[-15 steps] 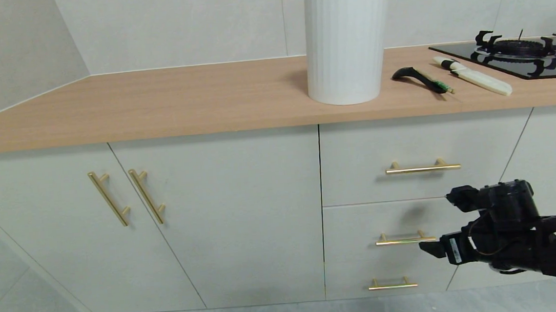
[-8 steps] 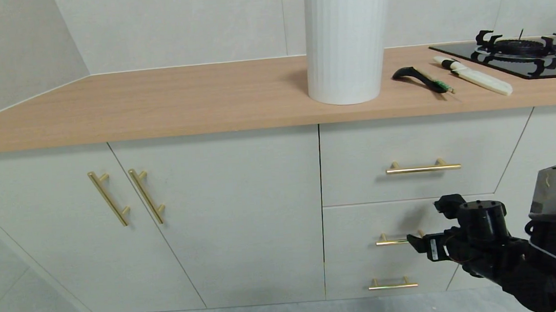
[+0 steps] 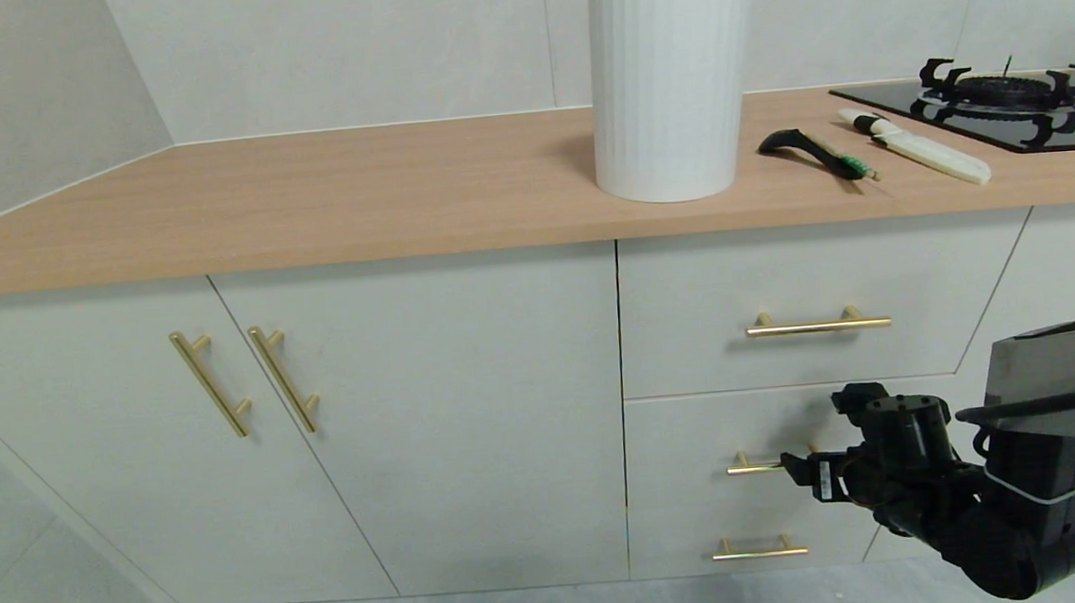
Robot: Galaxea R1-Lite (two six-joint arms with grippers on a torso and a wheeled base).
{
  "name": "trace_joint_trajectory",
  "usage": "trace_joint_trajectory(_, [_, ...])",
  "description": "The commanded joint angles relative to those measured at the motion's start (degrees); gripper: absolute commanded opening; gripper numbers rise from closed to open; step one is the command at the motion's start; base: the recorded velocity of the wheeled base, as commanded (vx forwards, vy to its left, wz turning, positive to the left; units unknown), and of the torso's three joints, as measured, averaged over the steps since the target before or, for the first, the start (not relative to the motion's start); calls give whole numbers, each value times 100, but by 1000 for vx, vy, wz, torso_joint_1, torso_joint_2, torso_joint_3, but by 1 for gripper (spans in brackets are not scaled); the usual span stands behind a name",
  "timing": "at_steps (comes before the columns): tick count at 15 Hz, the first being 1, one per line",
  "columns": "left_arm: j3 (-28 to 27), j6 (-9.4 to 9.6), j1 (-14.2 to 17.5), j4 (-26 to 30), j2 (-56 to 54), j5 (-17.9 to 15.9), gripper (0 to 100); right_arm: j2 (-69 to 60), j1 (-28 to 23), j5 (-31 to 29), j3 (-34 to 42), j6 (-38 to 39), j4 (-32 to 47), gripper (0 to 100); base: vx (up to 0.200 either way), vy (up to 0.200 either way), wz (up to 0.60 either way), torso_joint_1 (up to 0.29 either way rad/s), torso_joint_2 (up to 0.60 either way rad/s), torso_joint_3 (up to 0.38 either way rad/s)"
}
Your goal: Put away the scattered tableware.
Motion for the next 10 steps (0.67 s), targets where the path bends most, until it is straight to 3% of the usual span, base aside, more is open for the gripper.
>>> trace_joint_trajectory(1, [0,-2,0,-1,7,0,100,74,1,-10,-47,1,-7,100,0,0,0,0,0,0])
trace_joint_trajectory(10, [0,-2,0,-1,7,0,100,373,1,-115,-65,-131,29,100,0,0,0,0,0,0])
